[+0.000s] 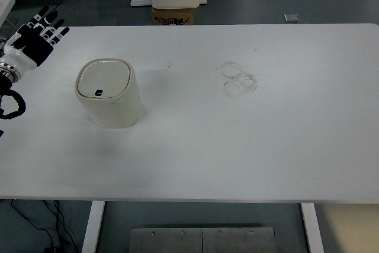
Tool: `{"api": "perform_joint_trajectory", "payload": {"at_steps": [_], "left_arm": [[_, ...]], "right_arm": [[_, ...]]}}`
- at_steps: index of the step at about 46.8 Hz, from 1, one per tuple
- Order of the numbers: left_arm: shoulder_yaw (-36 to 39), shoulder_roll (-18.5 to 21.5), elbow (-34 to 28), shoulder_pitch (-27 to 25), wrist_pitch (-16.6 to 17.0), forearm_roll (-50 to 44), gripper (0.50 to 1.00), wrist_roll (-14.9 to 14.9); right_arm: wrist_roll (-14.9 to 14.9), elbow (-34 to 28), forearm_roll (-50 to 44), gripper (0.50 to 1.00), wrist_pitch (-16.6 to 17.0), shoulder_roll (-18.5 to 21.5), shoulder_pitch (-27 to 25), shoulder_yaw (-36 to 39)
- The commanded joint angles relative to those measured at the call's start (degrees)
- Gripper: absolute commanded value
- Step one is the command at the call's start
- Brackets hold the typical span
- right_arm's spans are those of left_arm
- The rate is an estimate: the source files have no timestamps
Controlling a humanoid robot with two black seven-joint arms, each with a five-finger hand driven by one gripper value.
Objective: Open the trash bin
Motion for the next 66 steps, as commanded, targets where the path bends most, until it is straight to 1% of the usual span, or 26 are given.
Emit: {"api": "perform_joint_trajectory", "payload": {"at_steps": [1,41,53,63,66], "left_arm": [[0.0,-0.1,-0.01,0.08,-0.09,0.0,1.0,0.0],[-0.09,-0.8,-0.01,0.17,-0.18,-0.09,1.0,0.0],[-0.17,-0.63,-0.01,-0.09,-0.09,-2.03,1.0,0.0],[-0.09,-0.8,-0.1,-0.62,0.35,-2.03,1.0,0.0],[0.09,-0.8,-0.1,-0.62,1.23,-1.5,1.0,0.0]], "right_arm": [[0.0,0.0,0.0,0.991,0.08,0.0,0.0,0.0],[0.0,0.0,0.0,0.991,-0.01,0.0,0.0,0.0],[0.0,0.0,0.0,0.991,-0.01,0.0,0.0,0.0],[0.0,0.0,0.0,0.991,-0.01,0.0,0.0,0.0],[0.0,0.0,0.0,0.991,-0.01,0.0,0.0,0.0]]}}
